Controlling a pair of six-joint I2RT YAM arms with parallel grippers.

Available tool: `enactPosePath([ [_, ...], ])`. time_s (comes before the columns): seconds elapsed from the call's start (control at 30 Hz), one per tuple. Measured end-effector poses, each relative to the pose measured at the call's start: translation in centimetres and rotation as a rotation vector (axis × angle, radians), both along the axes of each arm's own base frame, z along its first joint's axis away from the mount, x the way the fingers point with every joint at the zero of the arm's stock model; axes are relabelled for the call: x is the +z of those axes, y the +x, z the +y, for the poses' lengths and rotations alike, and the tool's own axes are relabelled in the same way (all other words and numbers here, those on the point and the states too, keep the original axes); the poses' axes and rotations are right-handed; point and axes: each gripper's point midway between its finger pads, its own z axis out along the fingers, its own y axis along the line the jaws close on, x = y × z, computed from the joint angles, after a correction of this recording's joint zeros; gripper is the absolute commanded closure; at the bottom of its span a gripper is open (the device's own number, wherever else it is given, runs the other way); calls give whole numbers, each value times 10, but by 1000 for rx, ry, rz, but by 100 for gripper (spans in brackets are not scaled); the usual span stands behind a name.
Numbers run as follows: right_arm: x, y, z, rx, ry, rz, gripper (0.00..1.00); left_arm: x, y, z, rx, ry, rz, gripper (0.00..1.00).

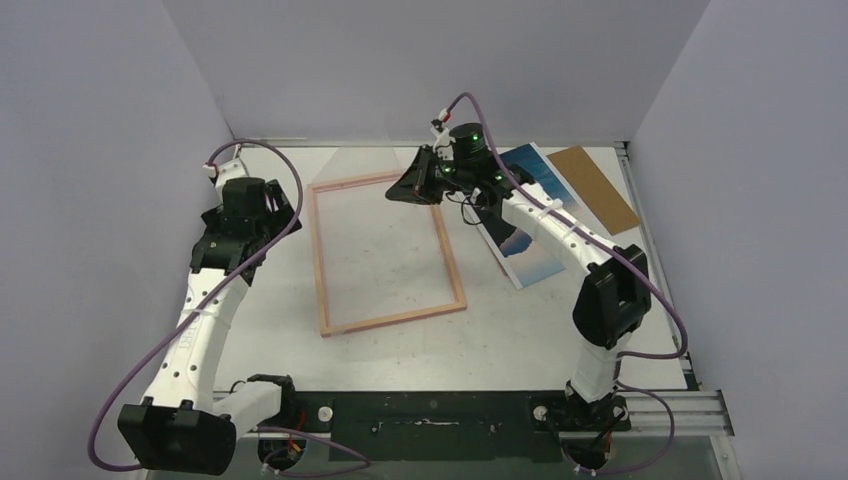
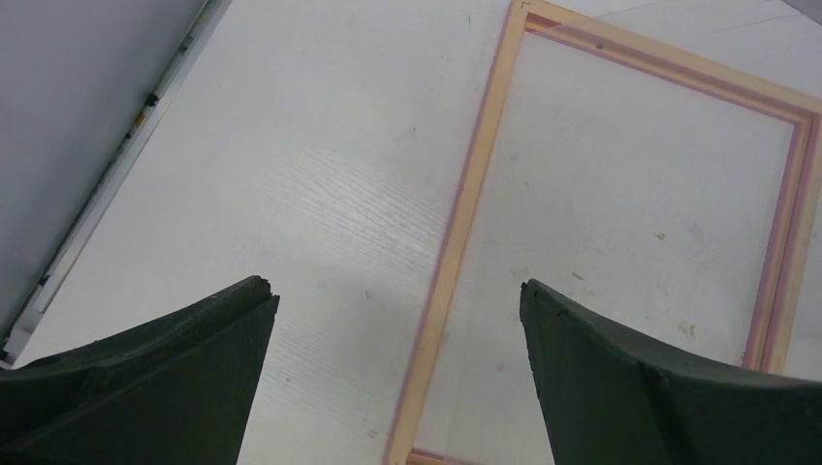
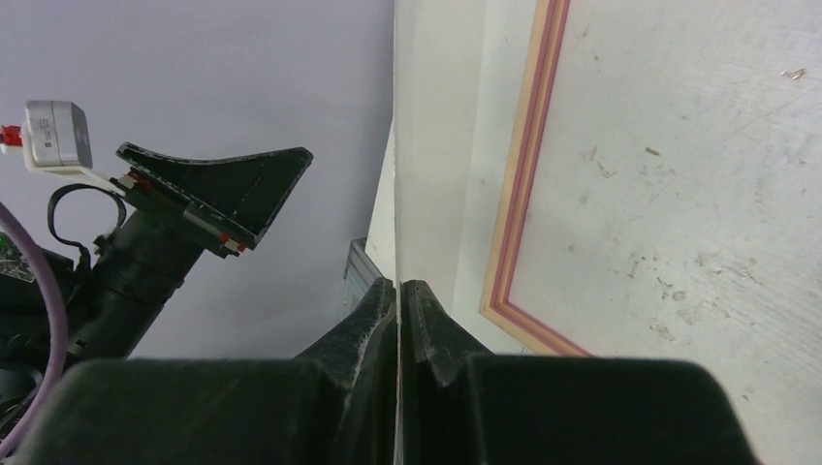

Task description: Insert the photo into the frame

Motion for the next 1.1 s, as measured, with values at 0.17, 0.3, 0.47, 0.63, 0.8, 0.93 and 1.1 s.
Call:
enactPosePath([
  [0.17,-20,3,30,9,18,17,100,-18,-4,-2,6,-79,37,8],
  [0.3,-37,19,40,-28,23,11,100,-45,-10,-7,3,-161,104,13],
  [0.47,-59,32,41,-83,17,0,100,-72,-13,-10,-3,-250,179,16],
  [0.63,-90,45,36,-113,4,1,100,-89,-7,-13,-19,-329,221,28],
  [0.8,-119,56,17,-129,-14,38,100,-115,4,-14,-36,-439,270,33],
  [0.93,-133,65,4,-126,-15,46,100,-142,13,-15,-41,-506,332,37],
  [1.1,-142,72,-9,-124,0,42,100,-171,18,-19,-50,-550,403,40],
])
